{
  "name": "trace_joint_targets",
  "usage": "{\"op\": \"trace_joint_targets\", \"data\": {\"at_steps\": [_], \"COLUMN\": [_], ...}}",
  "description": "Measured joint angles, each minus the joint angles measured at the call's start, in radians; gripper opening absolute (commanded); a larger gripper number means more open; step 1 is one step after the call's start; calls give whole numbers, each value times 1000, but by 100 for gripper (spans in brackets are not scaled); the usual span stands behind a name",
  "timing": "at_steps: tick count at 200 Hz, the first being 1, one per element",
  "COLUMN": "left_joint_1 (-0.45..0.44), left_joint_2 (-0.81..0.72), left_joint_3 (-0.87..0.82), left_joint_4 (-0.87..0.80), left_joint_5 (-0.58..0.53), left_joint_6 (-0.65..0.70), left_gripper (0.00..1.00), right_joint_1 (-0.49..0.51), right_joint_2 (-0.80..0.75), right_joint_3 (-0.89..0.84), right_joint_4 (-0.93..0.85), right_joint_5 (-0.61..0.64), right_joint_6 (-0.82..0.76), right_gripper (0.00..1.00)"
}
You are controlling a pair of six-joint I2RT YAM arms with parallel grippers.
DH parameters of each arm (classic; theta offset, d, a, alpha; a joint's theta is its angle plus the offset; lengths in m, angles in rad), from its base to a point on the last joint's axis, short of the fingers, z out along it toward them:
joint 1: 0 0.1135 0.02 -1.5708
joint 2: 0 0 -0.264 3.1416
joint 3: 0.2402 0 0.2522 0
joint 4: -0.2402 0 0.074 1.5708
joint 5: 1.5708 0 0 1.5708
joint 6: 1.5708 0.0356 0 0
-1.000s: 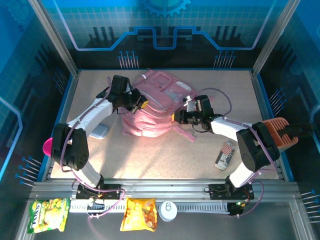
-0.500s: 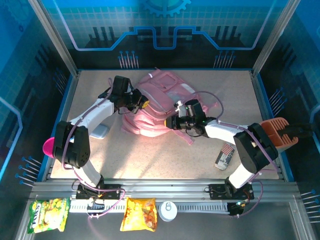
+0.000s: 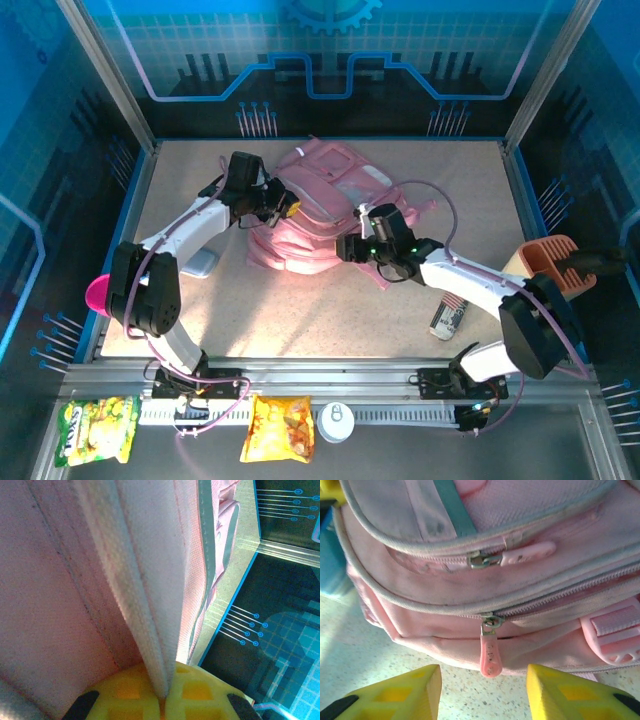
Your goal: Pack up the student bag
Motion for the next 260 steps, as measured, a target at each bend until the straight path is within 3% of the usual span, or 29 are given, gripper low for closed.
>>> {"op": "trace_joint_targets", "data": {"at_steps": [43, 83, 127, 184, 260], "left_joint_1": [0, 0, 0, 0, -9], "left_joint_2": [0, 0, 0, 0, 11], "left_joint_3": [0, 0, 0, 0, 0], "left_joint_4": [0, 0, 0, 0, 3], "left_joint_5": [0, 0, 1, 3, 0], "left_joint_6": [0, -2, -2, -2, -6], "left_gripper": [0, 0, 0, 0, 0], "right_joint_1": [42, 42, 42, 42, 56], "right_joint_2": [68, 116, 156, 169, 162], "right_joint_3": [76, 111, 138, 147, 163], "right_joint_4": [-62, -71, -78, -87, -94], "right_joint_5": [82, 114, 113, 112, 5], "right_joint_6": [-48, -69, -78, -79, -81], "right_gripper": [47, 37, 34, 9, 5]}}
